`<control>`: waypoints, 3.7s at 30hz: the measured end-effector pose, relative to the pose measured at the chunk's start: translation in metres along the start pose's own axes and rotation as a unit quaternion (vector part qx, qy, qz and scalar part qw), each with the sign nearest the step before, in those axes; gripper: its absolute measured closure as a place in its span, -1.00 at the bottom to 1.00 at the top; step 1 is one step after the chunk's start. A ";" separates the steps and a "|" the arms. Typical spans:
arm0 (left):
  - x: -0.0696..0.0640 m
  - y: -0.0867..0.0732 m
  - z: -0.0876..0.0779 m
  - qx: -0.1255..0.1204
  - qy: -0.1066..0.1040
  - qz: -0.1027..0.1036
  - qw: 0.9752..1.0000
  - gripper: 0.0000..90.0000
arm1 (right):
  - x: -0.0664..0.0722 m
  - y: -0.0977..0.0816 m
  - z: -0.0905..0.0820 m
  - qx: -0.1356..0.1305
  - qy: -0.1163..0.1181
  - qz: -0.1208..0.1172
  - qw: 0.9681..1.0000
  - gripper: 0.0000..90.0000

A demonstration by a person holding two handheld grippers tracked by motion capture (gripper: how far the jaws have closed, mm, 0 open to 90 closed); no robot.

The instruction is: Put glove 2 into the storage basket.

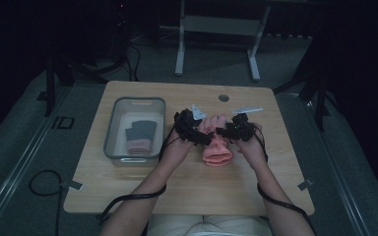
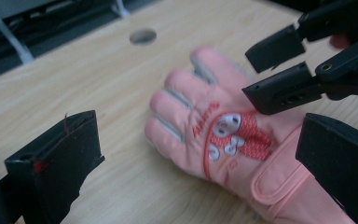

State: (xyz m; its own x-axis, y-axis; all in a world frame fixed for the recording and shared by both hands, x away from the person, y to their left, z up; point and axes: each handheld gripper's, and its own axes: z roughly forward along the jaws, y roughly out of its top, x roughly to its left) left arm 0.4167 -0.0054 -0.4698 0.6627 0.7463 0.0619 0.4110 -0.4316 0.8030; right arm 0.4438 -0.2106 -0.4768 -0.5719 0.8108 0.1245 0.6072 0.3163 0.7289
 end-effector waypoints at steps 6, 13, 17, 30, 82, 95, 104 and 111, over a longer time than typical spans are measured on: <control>0.003 -0.004 0.014 0.027 -0.017 -0.027 0.999 -1.00 | -0.009 -0.013 0.010 0.031 -0.020 -0.015 0.999 -0.06; 0.010 -0.016 0.034 0.066 -0.052 -0.069 0.994 -0.92 | -0.028 -0.026 0.018 0.062 0.008 0.013 0.998 -0.10; 0.016 -0.022 0.048 0.081 -0.062 -0.124 0.987 -0.67 | -0.025 -0.026 0.023 0.078 0.025 0.007 0.997 0.11; 0.031 -0.039 0.086 0.093 -0.196 -0.218 0.951 -0.04 | -0.029 -0.030 0.026 0.090 0.042 0.011 0.995 0.33; 0.095 0.020 -0.108 0.028 -0.056 -0.173 0.983 0.73 | 0.091 0.092 -0.003 -0.042 0.117 -0.047 0.991 0.57; 0.134 -0.016 -0.157 0.018 0.002 -0.204 0.979 0.73 | 0.149 0.124 0.037 -0.027 0.158 -0.079 0.984 0.57; 0.159 -0.061 -0.164 0.017 0.030 -0.258 0.966 0.73 | 0.177 0.133 0.080 0.008 0.176 -0.101 0.979 0.57; 0.169 -0.096 -0.148 0.040 0.031 -0.286 0.957 0.73 | 0.194 0.125 0.117 0.054 0.163 -0.124 0.977 0.57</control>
State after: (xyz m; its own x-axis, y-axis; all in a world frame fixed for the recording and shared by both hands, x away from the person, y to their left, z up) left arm 0.3964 0.2378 -0.4488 0.2777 0.8993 -0.3380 0.7443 0.0211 0.6675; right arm 0.4731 0.0433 -0.4405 -0.8436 0.5077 0.1748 0.4726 0.5477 0.6904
